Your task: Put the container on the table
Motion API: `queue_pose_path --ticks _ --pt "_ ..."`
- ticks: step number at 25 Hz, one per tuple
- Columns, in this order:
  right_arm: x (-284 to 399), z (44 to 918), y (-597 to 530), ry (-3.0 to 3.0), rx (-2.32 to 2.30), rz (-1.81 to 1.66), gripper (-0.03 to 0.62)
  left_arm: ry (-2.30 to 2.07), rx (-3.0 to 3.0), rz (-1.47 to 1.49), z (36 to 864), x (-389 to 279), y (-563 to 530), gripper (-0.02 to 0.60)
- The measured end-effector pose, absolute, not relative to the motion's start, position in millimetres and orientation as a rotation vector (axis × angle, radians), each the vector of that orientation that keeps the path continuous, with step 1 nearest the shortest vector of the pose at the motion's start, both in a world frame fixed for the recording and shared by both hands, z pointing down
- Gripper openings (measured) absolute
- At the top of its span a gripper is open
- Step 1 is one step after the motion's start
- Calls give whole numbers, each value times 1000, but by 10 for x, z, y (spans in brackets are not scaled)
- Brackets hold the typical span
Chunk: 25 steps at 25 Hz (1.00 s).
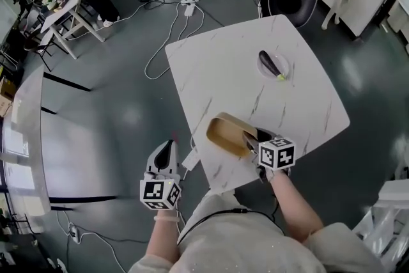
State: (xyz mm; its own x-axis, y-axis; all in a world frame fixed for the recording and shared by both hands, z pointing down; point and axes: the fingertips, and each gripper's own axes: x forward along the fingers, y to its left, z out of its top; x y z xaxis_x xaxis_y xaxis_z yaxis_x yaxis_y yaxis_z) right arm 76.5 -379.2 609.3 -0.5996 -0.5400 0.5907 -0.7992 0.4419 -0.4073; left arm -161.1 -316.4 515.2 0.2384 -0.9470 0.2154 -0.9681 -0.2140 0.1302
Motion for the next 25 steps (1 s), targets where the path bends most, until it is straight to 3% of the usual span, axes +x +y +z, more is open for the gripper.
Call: queue_pose_path --ticks 25 --pt "817 6355 -3909 -2163 1090 959 183 -1761 2308 122 5042 -1771 -3598 5"
